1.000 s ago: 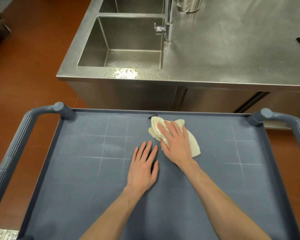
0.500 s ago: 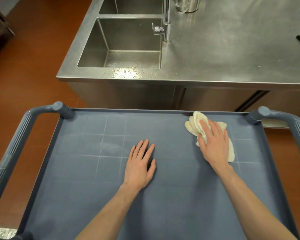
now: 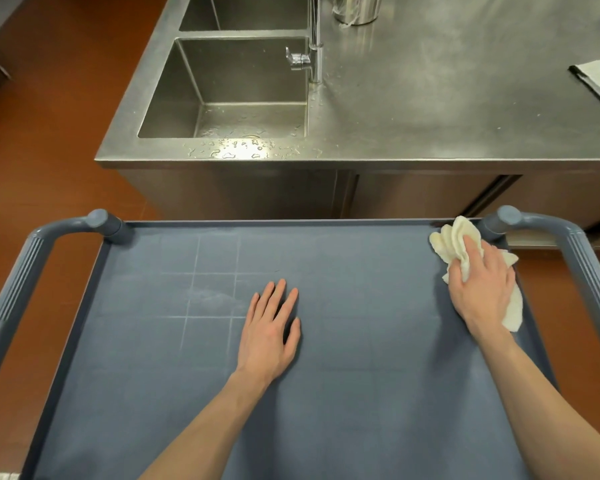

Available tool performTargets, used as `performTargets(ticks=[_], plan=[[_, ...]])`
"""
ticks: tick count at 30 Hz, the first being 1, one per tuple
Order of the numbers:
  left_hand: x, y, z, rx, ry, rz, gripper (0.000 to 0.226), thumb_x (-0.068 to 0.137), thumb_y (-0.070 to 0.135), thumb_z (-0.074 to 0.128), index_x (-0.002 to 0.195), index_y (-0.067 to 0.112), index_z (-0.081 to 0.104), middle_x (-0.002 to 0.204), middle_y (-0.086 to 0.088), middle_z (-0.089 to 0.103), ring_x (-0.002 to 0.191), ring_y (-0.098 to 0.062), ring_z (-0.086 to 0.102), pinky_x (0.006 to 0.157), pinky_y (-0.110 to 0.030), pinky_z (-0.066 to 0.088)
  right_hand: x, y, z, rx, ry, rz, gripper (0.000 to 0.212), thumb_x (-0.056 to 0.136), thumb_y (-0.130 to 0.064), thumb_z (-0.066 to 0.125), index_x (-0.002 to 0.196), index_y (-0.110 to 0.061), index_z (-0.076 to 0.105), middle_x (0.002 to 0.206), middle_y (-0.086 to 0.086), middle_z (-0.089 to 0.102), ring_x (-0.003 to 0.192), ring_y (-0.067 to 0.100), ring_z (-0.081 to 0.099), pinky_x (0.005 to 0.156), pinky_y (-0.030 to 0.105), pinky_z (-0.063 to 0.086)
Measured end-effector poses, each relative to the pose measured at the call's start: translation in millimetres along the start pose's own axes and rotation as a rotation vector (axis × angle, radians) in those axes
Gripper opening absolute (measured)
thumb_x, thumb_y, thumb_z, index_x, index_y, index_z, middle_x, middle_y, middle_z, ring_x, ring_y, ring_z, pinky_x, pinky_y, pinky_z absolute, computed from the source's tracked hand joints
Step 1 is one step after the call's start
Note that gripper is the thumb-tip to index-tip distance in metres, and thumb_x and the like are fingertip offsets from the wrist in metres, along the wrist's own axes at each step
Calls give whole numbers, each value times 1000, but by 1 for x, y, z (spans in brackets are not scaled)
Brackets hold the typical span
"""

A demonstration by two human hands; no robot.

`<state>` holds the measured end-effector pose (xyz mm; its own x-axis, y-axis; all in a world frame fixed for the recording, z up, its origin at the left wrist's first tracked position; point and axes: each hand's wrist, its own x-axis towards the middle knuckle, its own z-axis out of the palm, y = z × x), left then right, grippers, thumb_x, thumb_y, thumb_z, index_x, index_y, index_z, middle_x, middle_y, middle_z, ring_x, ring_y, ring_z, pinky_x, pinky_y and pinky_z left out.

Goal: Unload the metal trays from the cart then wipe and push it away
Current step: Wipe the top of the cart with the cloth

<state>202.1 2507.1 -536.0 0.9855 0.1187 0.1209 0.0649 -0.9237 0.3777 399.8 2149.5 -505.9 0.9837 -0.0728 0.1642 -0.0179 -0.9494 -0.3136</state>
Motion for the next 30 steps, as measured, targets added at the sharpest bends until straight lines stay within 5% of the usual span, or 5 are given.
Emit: performTargets(ticks=[14,30], plan=[[-3,-6,-13,-3,-123,1,58,109,39,39,164,22,38,175,-3,22,164,-22,14,134,-44,13,-54,-135,40,46,-116,-241,57,98,-37,39,153,-24,47,154,9,50,146,34,42,116,56,30],[-65,-160,-92,150,-26,-29,51,104,38,47,150,18,57,161,-7,49,149,-27,46,123,-48,33,-162,-311,79,93,-277,-496,58,98,-30,48,156,-29,41,162,3,41,151,30,36,124,55,27]])
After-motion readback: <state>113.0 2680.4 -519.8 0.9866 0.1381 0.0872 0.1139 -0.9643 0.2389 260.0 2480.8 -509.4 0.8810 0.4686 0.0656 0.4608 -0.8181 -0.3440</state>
